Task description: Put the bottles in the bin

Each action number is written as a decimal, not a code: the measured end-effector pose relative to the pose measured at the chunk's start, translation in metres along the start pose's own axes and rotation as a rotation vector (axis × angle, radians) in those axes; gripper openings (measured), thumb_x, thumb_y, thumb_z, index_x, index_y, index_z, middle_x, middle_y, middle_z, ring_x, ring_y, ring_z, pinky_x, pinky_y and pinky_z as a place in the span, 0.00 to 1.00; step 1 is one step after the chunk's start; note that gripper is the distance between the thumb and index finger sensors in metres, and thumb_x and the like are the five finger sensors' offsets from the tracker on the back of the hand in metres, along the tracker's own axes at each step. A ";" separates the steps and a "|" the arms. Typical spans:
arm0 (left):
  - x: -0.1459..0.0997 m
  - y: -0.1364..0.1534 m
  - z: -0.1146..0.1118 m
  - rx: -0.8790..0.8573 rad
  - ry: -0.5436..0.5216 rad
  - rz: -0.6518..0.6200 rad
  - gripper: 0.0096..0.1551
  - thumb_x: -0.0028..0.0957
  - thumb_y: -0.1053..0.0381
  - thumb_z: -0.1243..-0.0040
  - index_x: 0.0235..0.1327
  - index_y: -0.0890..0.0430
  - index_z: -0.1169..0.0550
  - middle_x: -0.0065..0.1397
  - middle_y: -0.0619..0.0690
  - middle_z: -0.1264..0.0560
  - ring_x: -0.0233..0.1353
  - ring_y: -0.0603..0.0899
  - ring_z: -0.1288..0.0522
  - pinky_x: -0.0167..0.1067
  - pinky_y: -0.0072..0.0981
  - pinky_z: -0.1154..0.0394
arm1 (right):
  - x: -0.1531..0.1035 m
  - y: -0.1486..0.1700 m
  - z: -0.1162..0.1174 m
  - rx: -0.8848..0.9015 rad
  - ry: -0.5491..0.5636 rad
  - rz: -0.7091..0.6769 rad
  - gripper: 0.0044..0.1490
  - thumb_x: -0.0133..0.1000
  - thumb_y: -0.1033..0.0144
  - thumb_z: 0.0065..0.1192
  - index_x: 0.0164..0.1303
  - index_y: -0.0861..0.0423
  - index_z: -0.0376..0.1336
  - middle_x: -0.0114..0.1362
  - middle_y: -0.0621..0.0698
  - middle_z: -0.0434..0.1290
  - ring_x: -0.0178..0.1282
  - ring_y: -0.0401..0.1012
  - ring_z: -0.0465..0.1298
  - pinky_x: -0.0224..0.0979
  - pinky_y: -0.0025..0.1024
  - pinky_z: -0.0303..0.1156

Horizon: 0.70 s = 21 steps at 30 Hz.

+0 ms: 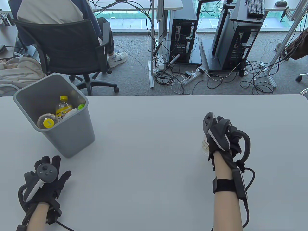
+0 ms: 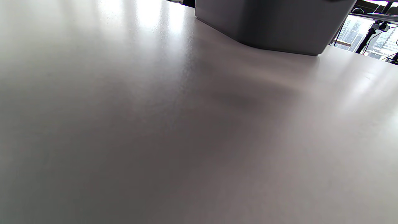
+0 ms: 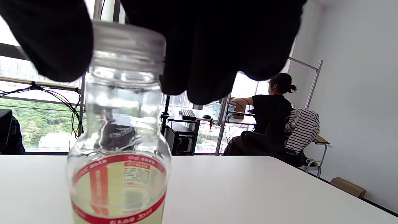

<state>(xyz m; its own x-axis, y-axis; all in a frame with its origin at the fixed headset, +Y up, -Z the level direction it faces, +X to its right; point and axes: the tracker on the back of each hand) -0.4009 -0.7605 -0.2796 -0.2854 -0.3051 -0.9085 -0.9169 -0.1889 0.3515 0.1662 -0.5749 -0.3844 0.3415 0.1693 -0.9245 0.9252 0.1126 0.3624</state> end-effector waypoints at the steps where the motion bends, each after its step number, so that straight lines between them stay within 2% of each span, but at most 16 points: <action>1: 0.000 0.000 0.000 -0.001 0.000 0.000 0.51 0.52 0.22 0.61 0.84 0.35 0.62 0.91 0.45 0.71 0.91 0.60 0.71 0.83 0.70 0.60 | -0.001 -0.005 -0.004 0.017 0.019 -0.017 0.45 0.47 0.37 0.68 0.72 0.45 0.60 0.65 0.47 0.77 0.58 0.45 0.80 0.66 0.43 0.76; 9: 0.001 0.001 0.001 -0.016 -0.007 -0.005 0.51 0.52 0.22 0.60 0.84 0.35 0.62 0.91 0.45 0.71 0.91 0.60 0.71 0.83 0.70 0.60 | -0.018 -0.074 -0.066 0.259 0.265 -0.177 0.44 0.46 0.40 0.70 0.71 0.43 0.57 0.68 0.47 0.75 0.60 0.46 0.80 0.68 0.43 0.76; 15: 0.000 0.003 0.003 -0.046 -0.027 -0.009 0.51 0.52 0.22 0.60 0.84 0.35 0.61 0.91 0.45 0.70 0.91 0.60 0.71 0.83 0.70 0.60 | -0.041 -0.138 -0.106 0.465 0.354 -0.296 0.44 0.47 0.41 0.70 0.70 0.44 0.56 0.69 0.47 0.74 0.62 0.46 0.79 0.69 0.42 0.76; 21: -0.005 0.010 0.006 -0.085 -0.071 -0.005 0.51 0.52 0.23 0.59 0.84 0.36 0.60 0.91 0.45 0.68 0.91 0.60 0.69 0.83 0.70 0.59 | -0.074 -0.210 -0.130 0.559 0.402 -0.464 0.44 0.47 0.42 0.69 0.71 0.43 0.54 0.71 0.47 0.73 0.63 0.45 0.79 0.70 0.42 0.75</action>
<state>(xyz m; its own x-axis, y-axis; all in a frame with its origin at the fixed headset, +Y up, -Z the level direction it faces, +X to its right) -0.4103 -0.7551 -0.2731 -0.3026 -0.2375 -0.9230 -0.8923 -0.2699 0.3620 -0.0754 -0.4835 -0.3766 -0.0821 0.5742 -0.8146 0.9394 -0.2283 -0.2556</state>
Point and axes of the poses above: the tracker on the back of each hand, its own y axis roughly to the little-finger side, its own x axis roughly from the wrist to the fingertips, z = x × y
